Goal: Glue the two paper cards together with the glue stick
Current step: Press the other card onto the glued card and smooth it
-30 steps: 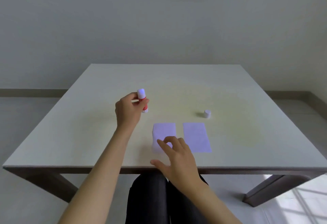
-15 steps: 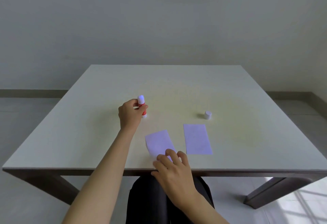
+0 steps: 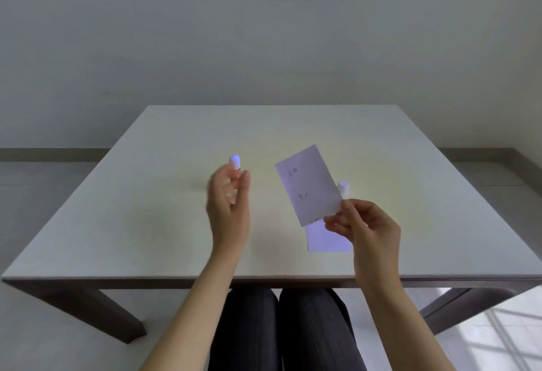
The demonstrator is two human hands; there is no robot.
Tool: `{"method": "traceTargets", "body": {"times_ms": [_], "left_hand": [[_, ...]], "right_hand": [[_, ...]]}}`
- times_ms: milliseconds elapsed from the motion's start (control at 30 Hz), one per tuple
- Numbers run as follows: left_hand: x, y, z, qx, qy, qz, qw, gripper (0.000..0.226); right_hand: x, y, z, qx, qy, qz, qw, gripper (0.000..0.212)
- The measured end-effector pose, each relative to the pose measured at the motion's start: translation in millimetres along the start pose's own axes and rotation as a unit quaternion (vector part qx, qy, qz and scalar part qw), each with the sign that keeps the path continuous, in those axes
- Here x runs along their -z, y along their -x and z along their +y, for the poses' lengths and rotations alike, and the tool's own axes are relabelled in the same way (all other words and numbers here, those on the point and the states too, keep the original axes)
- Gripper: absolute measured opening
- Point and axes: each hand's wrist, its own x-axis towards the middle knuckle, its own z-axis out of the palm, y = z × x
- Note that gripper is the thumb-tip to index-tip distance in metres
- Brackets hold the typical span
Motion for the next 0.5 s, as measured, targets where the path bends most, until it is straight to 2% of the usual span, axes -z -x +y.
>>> {"method": "traceTargets", "body": {"times_ms": [67,133,333,500], "left_hand": [[-10,17,4,0.110,0.075,-0.104,0.986,0.019],[-17,29,4,0.159,0.104,-0.171,0.967,0.010],[-26,29,2,0.195,0.099,-0.185,0.958,0.006],[-31,27,-4,0.189,0.034,-0.213,0.958,0.011]], "right_hand": [[1,1,2,-0.061,-0.078,-0.003,0.995,0.015],[2,3,6,-0.092,-0.108,0.002,0.990,0.014],[15,6,16,-0.114,-0.105,0.013,0.988,0.014],[28,-5,13,-0.114,0.026,-0.013,0.993,0.017]]}}
